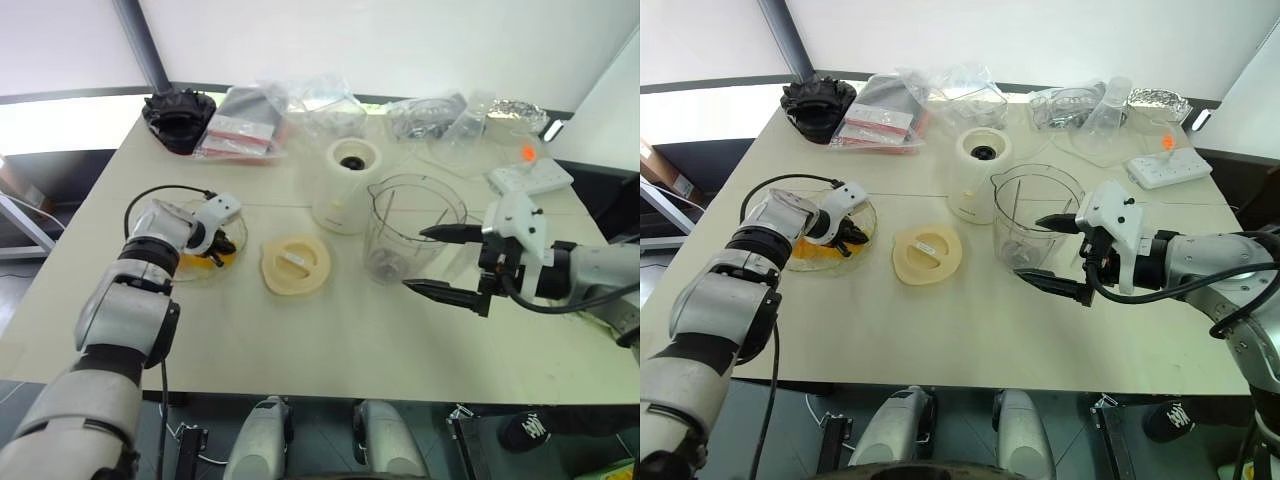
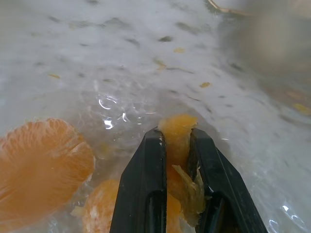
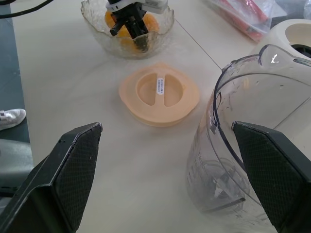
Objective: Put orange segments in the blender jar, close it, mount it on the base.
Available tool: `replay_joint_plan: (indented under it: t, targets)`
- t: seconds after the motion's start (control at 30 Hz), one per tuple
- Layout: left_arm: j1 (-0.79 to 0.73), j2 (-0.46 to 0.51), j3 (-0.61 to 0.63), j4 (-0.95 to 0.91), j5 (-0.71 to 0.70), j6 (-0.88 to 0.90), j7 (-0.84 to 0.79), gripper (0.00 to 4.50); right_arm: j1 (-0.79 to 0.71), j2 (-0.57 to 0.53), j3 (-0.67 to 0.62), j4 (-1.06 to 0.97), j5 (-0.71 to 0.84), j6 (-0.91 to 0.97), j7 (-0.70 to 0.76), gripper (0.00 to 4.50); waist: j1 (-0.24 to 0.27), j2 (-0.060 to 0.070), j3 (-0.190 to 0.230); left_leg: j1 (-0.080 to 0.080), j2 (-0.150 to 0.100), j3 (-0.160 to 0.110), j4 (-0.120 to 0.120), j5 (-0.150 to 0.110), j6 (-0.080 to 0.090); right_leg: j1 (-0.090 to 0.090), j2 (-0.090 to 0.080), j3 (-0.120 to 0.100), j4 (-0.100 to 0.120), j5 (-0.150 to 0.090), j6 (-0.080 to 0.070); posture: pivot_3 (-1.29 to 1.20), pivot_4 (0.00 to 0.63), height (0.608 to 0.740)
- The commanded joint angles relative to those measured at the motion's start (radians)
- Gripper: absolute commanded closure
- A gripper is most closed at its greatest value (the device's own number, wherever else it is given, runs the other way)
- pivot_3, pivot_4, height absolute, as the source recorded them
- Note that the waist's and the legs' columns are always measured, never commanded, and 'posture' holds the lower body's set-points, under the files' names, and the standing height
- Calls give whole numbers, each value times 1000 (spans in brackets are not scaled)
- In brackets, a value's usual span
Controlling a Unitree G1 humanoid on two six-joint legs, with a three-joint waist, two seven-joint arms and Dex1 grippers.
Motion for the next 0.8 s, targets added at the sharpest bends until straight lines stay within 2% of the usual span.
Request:
replay_joint_plan:
  t: [0.03, 0.23, 0.3, 0.33, 0.57, 0.7, 0.8]
  targets:
    - [18, 5, 6, 4, -2, -4, -4, 3865, -6, 7, -11, -19, -4, -22, -1, 0, 0, 0, 0, 0, 0, 0, 0, 0, 0, 0, 0, 0, 0, 0, 0, 0, 150, 740]
    - [19, 32, 40, -28, -38, 15, -40, 3865, -12, 10, -6, -16, -11, -22, -1, 0, -1, 0, 0, 0, 0, 0, 0, 0, 0, 0, 0, 0, 0, 0, 0, 0, 150, 740]
    - [34, 44, 44, -39, -45, 16, -49, 4414, -13, 12, -4, -15, -13, -22, -1, 0, -2, 0, 0, 0, 0, 0, 0, 0, 0, 0, 0, 0, 0, 0, 0, 0, 150, 740]
    - [41, 48, 47, -45, -48, 19, -52, 4458, -14, 13, -2, -14, -14, -23, -1, 0, -2, 0, 0, 0, 0, 0, 0, 0, 0, 0, 0, 0, 0, 0, 0, 0, 150, 740]
    - [85, 81, 84, -119, -93, 81, -70, 4458, -24, 18, 10, -6, -24, -28, 7, 0, -3, 0, 0, 0, 1, 0, 0, 0, 0, 0, 0, 0, 0, 0, 0, 0, 150, 740]
    - [128, 119, 156, -247, -167, 171, -78, 4458, -21, 19, 13, -8, -25, -30, 5, 0, -4, 0, 0, 0, 1, 0, -1, 0, 0, -1, 0, 0, 0, 0, 0, 0, 150, 740]
    - [173, 150, 231, -407, -246, 293, -83, 4458, -15, 25, 14, -12, -27, -30, 0, 0, -3, 0, 0, -1, 1, 0, -1, 0, 0, -1, 0, 0, 0, 0, 0, 0, 150, 740]
